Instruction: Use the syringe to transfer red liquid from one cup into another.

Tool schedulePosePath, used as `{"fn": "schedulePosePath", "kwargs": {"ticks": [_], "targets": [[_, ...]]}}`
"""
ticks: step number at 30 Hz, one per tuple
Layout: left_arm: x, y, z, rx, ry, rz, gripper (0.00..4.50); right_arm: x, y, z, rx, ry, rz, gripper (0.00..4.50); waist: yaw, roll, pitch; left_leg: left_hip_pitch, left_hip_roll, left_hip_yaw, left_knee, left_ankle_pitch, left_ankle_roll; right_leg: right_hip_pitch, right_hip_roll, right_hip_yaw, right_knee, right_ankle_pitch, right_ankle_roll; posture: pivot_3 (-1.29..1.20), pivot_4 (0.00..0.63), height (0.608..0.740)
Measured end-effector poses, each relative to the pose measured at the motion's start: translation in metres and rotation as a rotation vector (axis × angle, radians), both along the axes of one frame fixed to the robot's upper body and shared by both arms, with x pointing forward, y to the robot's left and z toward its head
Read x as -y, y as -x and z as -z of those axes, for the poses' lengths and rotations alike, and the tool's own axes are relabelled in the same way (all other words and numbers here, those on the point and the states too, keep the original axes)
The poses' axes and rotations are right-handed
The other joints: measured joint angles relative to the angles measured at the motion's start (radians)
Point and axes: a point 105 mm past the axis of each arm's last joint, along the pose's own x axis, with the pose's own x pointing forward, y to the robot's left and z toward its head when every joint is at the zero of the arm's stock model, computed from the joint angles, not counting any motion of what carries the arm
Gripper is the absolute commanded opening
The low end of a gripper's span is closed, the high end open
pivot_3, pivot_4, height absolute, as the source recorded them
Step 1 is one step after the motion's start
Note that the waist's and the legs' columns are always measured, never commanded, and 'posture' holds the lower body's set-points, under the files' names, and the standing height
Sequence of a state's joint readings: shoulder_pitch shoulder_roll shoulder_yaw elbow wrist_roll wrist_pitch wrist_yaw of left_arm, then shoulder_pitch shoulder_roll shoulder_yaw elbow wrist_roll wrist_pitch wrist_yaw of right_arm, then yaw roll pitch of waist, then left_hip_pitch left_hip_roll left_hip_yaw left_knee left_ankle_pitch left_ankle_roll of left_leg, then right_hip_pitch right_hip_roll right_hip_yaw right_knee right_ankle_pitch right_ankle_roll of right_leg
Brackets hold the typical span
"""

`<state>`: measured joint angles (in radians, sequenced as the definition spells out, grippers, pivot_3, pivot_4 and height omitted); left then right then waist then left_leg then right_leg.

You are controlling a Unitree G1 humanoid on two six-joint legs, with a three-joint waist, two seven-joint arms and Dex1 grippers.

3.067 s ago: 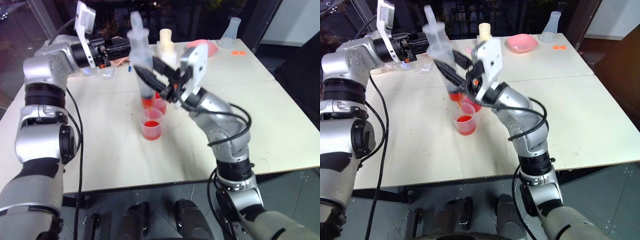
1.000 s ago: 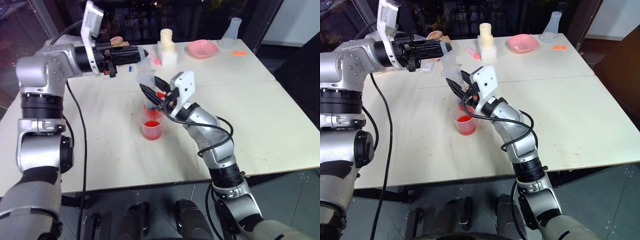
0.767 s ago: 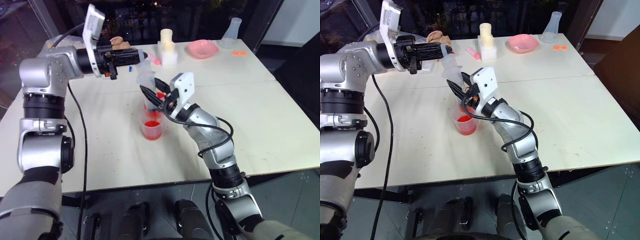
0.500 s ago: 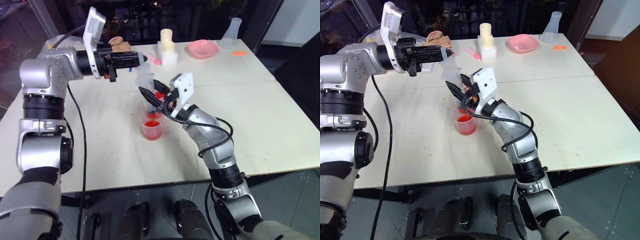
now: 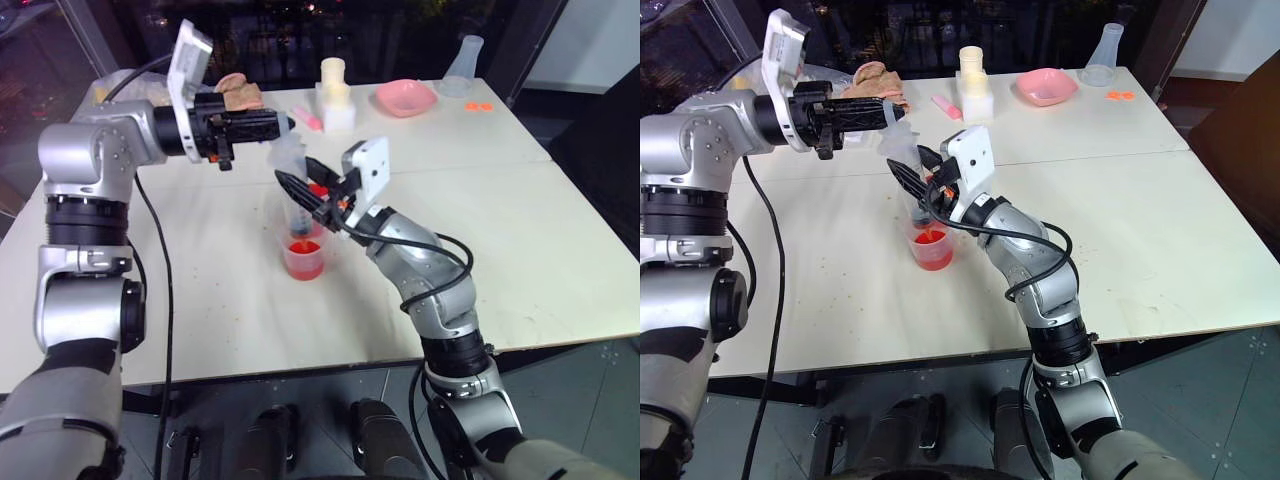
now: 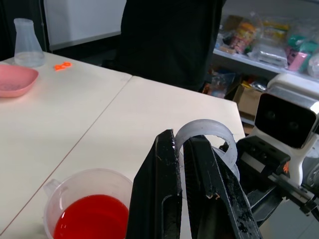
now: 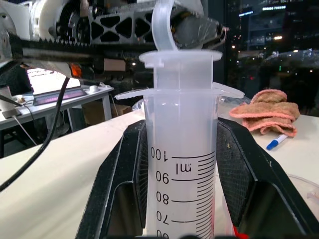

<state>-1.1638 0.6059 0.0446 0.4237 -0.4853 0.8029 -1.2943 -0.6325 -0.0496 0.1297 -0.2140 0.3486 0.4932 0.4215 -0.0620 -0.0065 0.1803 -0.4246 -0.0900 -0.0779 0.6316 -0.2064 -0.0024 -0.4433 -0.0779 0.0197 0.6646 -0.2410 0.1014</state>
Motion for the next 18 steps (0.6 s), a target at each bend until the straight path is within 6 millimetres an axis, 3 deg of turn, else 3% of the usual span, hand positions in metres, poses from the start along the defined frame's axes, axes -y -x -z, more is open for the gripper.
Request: {"fn": "schedulePosePath", "kwargs": {"ticks": [14, 18], "targets": [[0.0004, 0.0015, 0.0001, -0.016, 0.008, -0.015, 0.02, 0.0001, 0.0015, -0.0048, -0.030, -0.013, -0.010, 1.38, 0.001, 0.000, 0.000, 0.000, 0.000, 0.000, 0.000, 0.000, 0.000, 0.000, 0.000, 0.000, 0.000, 0.000, 0.000, 0.00, 0.150, 0.740], [0.0039, 0.0019, -0.0011, -0.029, 0.026, -0.005, 1.29, 0.0022, 0.0002, -0.0051, -0.036, -0.020, 0.001, 1.38, 0.004, 0.000, 0.000, 0.000, 0.000, 0.000, 0.000, 0.000, 0.000, 0.000, 0.000, 0.000, 0.000, 0.000, 0.000, 0.00, 0.150, 0.740]]}}
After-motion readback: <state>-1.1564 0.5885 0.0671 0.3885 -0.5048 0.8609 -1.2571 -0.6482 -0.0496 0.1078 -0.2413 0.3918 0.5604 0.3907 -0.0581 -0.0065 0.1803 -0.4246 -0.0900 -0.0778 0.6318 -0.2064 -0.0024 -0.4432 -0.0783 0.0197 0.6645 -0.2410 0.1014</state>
